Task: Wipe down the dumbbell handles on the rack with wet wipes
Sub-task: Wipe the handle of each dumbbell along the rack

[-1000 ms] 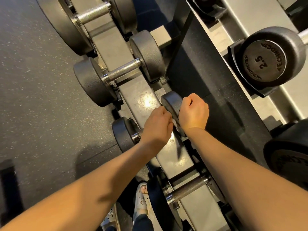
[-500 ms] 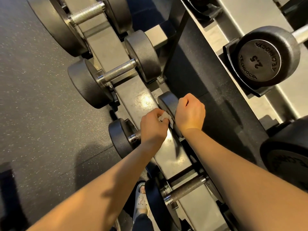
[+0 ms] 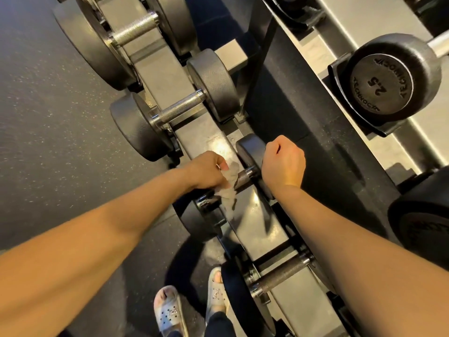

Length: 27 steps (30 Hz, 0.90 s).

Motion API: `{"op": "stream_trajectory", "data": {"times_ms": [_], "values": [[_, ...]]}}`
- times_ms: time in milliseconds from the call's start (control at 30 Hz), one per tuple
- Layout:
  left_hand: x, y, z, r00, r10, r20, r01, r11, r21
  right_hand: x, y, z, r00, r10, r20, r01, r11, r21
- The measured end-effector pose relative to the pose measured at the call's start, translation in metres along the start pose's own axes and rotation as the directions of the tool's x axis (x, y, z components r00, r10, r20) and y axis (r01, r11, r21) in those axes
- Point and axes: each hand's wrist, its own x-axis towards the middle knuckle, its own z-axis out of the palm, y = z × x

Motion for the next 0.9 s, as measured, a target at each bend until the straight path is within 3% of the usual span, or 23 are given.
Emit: {"op": "stream_trajectory", "data": {"times_ms": [67,133,200,267,500,633,700,767,900], "values": [[0.000,-0.007,0.011,0.967,0.173,-0.188,-0.103,0.937,0.333,0.000,0.000,0.000,1.000,-0.006,0.001,0.006,1.000,-0.006],[-0.005,-0.013,0.015,0.880,0.361,-0.309,-0.175,0.850,0.496,0.000,0.001,0.000,1.000,-0.019,-0.006,0.019,1.000,-0.016],[-0.011,-0.019,0.017,0.821,0.508,-0.259,-0.298,0.770,0.565,0.000,0.002,0.000,0.999,-0.033,-0.007,0.033,0.999,-0.023],[-0.017,-0.023,0.022,0.810,0.569,-0.140,-0.376,0.688,0.620,0.000,0.002,0.000,0.999,-0.035,-0.008,0.034,0.999,-0.026],[-0.026,-0.021,0.019,0.907,0.420,-0.026,-0.296,0.681,0.670,0.000,-0.001,0.000,1.000,-0.011,-0.004,0.011,0.999,-0.033],[-0.026,-0.013,0.021,0.966,0.259,-0.014,-0.106,0.443,0.890,0.001,-0.001,-0.001,1.000,0.003,-0.009,-0.003,0.999,-0.042],[-0.024,-0.009,0.022,0.979,0.201,-0.027,-0.053,0.384,0.922,0.001,-0.001,-0.002,1.000,0.008,-0.005,-0.008,0.999,-0.033],[-0.019,-0.005,0.025,0.978,0.205,-0.028,-0.066,0.436,0.898,0.001,0.000,-0.001,1.000,0.007,-0.004,-0.007,1.000,-0.028],[-0.015,-0.009,0.021,0.969,0.221,-0.111,-0.124,0.822,0.556,0.001,0.001,-0.001,1.000,0.006,0.002,-0.006,1.000,-0.009]]}}
